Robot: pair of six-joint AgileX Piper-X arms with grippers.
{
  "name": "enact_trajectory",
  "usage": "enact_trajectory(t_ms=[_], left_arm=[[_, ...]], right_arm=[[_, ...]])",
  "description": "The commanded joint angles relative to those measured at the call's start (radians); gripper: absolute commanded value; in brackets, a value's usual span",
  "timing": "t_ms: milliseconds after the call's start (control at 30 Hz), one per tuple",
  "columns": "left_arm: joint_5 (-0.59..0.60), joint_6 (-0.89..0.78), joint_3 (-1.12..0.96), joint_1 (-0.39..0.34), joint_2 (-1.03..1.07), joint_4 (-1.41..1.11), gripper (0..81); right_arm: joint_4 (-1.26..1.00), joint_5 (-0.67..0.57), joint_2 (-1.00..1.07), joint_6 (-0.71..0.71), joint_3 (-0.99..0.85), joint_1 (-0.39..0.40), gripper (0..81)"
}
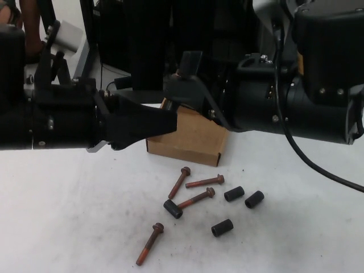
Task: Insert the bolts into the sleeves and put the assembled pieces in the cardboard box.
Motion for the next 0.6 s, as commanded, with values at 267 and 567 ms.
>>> enact_trajectory(t_ms=[267, 567], left_arm=[[-0.035, 0.015, -0.012, -0.003, -0.017, -0.050, 0.8], [-0.035, 0.015, -0.012, -0.003, -0.017, -0.050, 0.8]], right_arm=[[0.007, -0.116, -0.014, -0.016, -0.008, 0.024, 2.8], [0.030, -0.118, -0.014, 0.001, -0.008, 0.024, 42.3]])
